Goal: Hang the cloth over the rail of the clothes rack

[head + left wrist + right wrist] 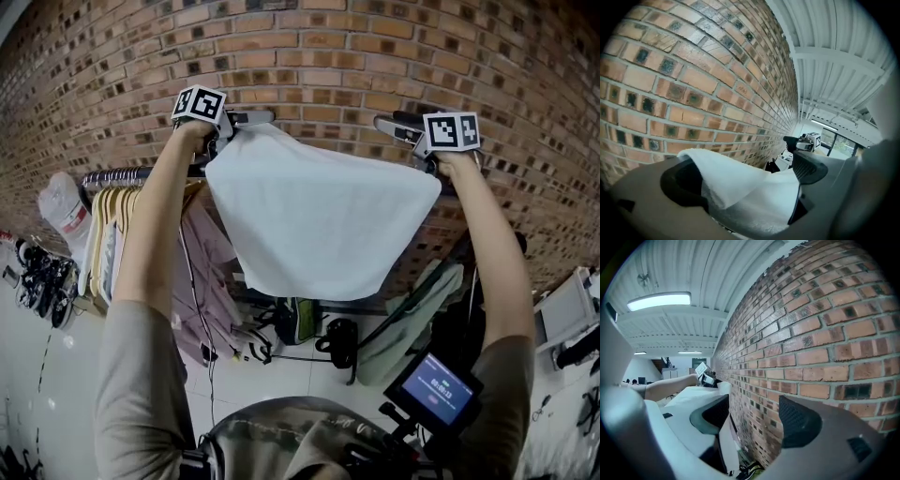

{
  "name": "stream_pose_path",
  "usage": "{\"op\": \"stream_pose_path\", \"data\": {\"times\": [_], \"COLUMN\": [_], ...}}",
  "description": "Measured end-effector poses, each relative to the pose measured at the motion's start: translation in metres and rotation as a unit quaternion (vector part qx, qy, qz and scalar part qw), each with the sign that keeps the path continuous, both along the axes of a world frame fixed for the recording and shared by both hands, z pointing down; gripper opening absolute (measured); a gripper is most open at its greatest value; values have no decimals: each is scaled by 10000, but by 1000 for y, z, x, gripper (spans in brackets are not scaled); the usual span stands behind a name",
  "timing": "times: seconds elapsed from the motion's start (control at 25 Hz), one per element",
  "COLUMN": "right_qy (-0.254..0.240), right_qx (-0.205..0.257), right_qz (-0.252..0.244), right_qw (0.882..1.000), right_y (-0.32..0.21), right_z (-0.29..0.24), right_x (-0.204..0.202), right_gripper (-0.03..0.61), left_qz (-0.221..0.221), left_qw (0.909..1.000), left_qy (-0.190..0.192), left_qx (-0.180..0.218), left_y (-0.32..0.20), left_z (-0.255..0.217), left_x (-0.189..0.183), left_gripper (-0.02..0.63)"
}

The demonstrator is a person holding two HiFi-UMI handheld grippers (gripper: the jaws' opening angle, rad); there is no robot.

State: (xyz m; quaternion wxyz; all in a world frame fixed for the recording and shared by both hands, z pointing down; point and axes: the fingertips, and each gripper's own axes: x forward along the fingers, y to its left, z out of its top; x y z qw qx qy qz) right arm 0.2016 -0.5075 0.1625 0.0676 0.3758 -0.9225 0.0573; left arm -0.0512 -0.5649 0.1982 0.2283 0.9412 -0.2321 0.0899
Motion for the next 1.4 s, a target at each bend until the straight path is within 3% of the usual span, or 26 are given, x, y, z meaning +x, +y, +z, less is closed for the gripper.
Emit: {"op": "stream_pose_path", "data": {"times": [0.2, 0.36, 0.56, 0.68, 0.84, 1.04, 1.12, 1.2, 1.32, 1.4], "right_qy": [158, 173, -677, -1125, -790, -495, -537, -654, -549, -269], "right_qx": [-116, -253, 52, 487, 1125, 1757, 1774, 1635, 1368, 1117], "right_qz": [-365, -1000, -1358, -1430, -1449, -1126, -1331, -1836, -2591, -2805], "right_qw": [9991, 9945, 9884, 9821, 9799, 9767, 9736, 9671, 9545, 9530], "right_y": [9, 24, 36, 47, 60, 82, 107, 143, 199, 224], "right_z": [8, 14, -20, -50, -66, -110, -126, -128, -102, -68], "right_x": [-13, -33, -35, -27, -14, 2, 0, -11, -29, -33], "right_gripper": [318, 317, 316, 316, 316, 316, 316, 314, 314, 314], "left_qz": [-183, -147, 74, 183, 283, 347, 367, 412, 465, 472], "left_qw": [9998, 9998, 9987, 9990, 9994, 9990, 9991, 9990, 9988, 9987], "left_qy": [45, -89, -495, -409, -212, -255, -200, -145, -75, -136], "left_qx": [-61, -68, -128, -22, 69, 89, 94, 93, 94, 111], "left_y": [-6, -4, 0, 3, 6, 9, 11, 13, 15, 17], "left_z": [-2, 4, 21, 17, 12, 15, 15, 12, 8, 9], "left_x": [-18, -14, -4, -3, 1, 4, 3, 4, 6, 4], "left_gripper": [604, 603, 603, 603, 603, 604, 604, 603, 604, 604]}}
